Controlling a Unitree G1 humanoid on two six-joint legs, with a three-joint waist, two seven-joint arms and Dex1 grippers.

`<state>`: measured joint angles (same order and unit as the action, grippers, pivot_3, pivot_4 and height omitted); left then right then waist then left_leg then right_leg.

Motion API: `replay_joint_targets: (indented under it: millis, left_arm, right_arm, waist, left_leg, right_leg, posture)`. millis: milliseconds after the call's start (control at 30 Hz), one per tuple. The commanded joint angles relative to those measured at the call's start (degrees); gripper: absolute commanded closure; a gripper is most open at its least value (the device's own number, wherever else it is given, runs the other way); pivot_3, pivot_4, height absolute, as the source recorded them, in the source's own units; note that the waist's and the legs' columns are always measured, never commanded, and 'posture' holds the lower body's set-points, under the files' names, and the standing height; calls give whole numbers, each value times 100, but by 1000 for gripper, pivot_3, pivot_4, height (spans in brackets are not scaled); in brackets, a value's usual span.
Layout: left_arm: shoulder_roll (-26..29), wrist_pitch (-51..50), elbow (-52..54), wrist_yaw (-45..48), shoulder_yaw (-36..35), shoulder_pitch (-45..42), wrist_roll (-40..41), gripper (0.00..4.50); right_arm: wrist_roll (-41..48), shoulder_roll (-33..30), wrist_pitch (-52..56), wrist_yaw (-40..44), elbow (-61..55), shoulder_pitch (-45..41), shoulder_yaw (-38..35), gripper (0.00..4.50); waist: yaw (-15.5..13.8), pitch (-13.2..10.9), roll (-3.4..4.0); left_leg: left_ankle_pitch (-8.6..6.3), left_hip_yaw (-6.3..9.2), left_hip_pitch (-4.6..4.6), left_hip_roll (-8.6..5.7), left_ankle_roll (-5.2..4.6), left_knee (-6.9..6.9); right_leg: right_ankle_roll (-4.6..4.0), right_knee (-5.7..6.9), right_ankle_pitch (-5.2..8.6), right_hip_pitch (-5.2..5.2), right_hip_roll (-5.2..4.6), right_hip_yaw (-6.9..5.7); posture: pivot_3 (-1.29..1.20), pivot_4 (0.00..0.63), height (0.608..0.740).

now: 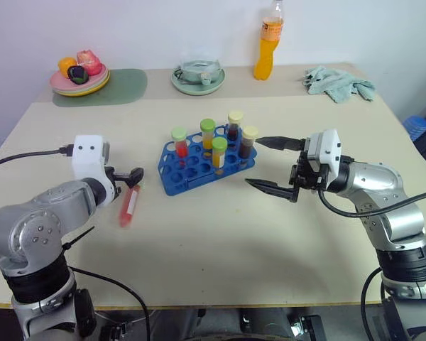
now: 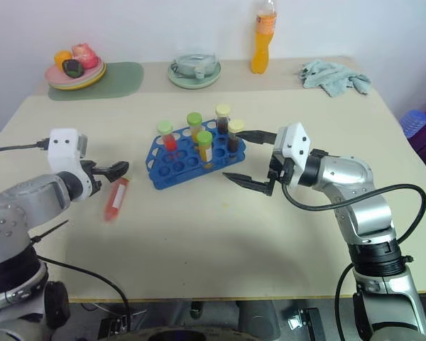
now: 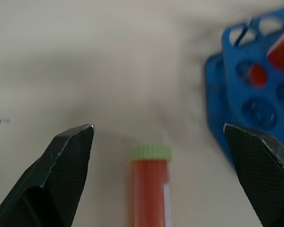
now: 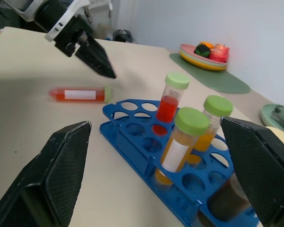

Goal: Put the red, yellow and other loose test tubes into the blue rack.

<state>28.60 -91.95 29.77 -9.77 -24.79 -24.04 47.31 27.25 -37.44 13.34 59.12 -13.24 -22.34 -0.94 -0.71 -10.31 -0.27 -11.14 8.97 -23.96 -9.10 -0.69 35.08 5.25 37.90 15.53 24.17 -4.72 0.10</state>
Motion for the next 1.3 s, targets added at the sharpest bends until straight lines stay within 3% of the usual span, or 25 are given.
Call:
replay_joint_targets:
  millis: [33,300,533,733,800,1067,1300]
  left_arm:
    - [297,-55,-459,-493,63,-157,901,0]
    - [946,-55,-1747,-1976,450,-590,2617,0]
    - [807,-43,-2582,-3473,745,-755,3824,0]
    - [1226,1477,-2934,-5776,1795,-374,6087,0]
    - [1332,1939,-2865,-6218,2091,-274,6506,0]
    - [1367,2512,-2589,-6663,2367,-132,6569,3693]
    - [2062,2446,-2128,-5889,2506,49,6569,3730]
  right_arm:
    - [152,-142,-121,157,-233,45,-250,31]
    - [270,-336,-240,567,-450,323,-328,31]
    - [153,-456,-503,886,-550,479,-190,31]
    - [12,-405,-579,865,-478,448,-61,31]
    - [7,-366,-558,811,-496,440,-14,31]
    - [20,-330,-486,696,-491,376,86,0]
    - [-16,-296,-393,585,-445,299,209,0]
  waist:
    - [-9,0,0]
    - [-18,-1,-2]
    - [-6,0,-3]
    - [-3,2,-4]
    - [-8,5,-2]
    - [-55,8,-1]
    - [-84,9,-2]
  left_leg:
    - [0,0,-1,0,1,0]
    - [-6,1,-5,0,11,6]
    - [-4,0,-5,0,9,7]
    - [-1,-1,-5,0,5,8]
    - [-1,-4,-4,0,5,8]
    - [0,-23,-1,0,1,9]
    - [-5,-76,4,2,-9,6]
  right_leg:
    - [0,2,0,3,0,0]
    - [-1,2,0,2,-2,1]
    - [-1,4,-1,4,-3,3]
    - [-2,5,-1,6,-4,7]
    - [-2,7,-1,8,-5,10]
    - [-3,8,-1,8,-5,26]
    - [-3,13,-1,25,-3,75]
  posture:
    - [0,150,740]
    - [0,150,740]
    - [0,150,740]
    - [0,150,740]
    - [0,150,740]
    - [0,150,740]
    - [0,150,740]
